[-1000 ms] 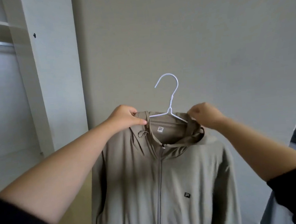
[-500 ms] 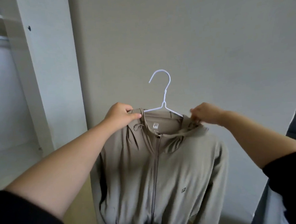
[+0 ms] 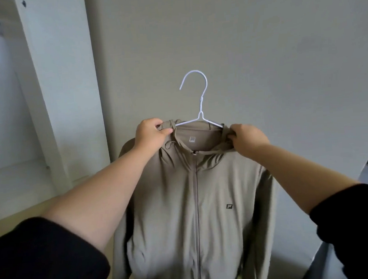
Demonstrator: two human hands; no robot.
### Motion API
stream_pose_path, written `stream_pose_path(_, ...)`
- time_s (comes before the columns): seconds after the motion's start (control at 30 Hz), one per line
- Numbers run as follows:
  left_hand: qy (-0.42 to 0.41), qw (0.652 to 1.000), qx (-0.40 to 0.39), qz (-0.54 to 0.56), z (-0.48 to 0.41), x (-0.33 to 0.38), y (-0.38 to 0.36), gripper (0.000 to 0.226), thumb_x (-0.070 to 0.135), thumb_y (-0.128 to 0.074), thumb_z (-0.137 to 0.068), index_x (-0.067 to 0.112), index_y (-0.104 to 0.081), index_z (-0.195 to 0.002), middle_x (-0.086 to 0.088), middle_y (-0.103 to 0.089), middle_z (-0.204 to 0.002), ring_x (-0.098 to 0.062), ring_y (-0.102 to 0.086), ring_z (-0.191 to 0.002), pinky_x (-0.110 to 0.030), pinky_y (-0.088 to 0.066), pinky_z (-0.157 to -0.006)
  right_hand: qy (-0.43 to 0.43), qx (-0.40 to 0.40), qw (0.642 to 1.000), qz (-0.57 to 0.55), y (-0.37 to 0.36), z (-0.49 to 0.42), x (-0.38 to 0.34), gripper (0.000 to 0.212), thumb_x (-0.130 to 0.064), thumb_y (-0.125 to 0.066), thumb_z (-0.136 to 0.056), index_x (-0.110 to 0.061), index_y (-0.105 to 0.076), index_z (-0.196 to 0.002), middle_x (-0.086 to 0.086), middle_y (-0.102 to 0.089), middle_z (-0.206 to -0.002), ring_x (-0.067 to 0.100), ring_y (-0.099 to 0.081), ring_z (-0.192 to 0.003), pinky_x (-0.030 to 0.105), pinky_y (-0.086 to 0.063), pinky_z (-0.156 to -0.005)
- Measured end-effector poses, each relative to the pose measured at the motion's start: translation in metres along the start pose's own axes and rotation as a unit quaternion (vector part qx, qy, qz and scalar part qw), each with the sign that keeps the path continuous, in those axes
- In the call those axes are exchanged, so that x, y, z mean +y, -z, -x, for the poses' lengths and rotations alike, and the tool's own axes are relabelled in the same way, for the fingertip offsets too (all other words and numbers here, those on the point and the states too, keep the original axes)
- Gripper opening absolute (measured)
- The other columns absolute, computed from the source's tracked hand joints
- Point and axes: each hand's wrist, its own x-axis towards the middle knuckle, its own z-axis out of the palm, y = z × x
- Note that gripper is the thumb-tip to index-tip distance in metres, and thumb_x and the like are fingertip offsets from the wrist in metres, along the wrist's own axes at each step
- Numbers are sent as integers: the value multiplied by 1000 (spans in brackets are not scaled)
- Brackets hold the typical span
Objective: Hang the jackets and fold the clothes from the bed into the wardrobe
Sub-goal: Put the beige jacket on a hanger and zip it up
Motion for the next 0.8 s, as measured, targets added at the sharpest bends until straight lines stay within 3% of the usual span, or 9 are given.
stream_pose_path(0.17, 10, 1000, 27, 8, -30, -34, -35, 25, 19, -79, -72, 8, -58, -64, -13, -50, -62, -20, -42, -62, -32, -23, -55, -52, 78, 996, -7, -55, -40, 0, 11, -7, -46, -89, -16, -44, -83, 20, -62, -100, 39, -58, -93, 32, -31, -66)
stream_pose_path(0.3, 5, 998, 59, 20, -74, -63, -64, 22, 20, -79, -71, 6, -63, -66, -12, -59, -63, -21, -47, -60, -32, -30, -56, -83, 141, 986, -23, -101, -103, -8, 12, 1, -48, -79, -8, -53, -85, 20, -62, -95, 39, -56, -90, 34, -25, -68)
stream_pose_path(0.4, 22, 999, 42, 1, -115, -65, -59, 23, 20, -78, -72, 4, -62, -67, -15, -58, -64, -24, -48, -62, -34, -33, -58, -94, 129, 987, -36, -103, -145, -22, 17, 2, -48, -75, -6, -56, -88, 19, -62, -94, 38, -56, -91, 35, -25, -69)
stream_pose_path(0.53, 42, 998, 16, -43, -171, -49, -20, 19, 21, -79, -71, 9, -64, -68, -6, -56, -62, -22, -49, -64, -29, -27, -57, -83, 68, 990, -87, -66, -193, -52, 10, 0, -49, -77, -10, -51, -81, 20, -63, -91, 40, -57, -88, 34, -29, -66)
stream_pose_path(0.63, 63, 994, -15, -83, -211, -25, 27, 18, 23, -80, -71, 10, -67, -70, -1, -57, -64, -20, -52, -66, -28, -28, -57, -57, -46, 986, -153, -12, -223, -81, 13, -4, -50, -80, -17, -48, -75, 16, -62, -85, 37, -57, -85, 30, -33, -64)
stream_pose_path(0.73, 98, 992, -24, -80, -245, 2, 82, 28, 19, -80, -70, 16, -55, -58, -1, -53, -58, -18, -48, -61, -28, -27, -54, -26, -156, 963, -219, 45, -246, -124, 18, 1, -50, -76, -14, -52, -68, 9, -56, -75, 30, -57, -80, 27, -34, -62)
stream_pose_path(0.8, 113, 989, -32, -91, -269, 23, 121, 25, 18, -79, -72, 17, -58, -59, -4, -58, -62, -19, -51, -63, -26, -29, -53, -32, -204, 931, -302, 83, -258, -161, 20, 7, -50, -73, -8, -60, -64, 11, -56, -69, 23, -55, -73, 27, -36, -60)
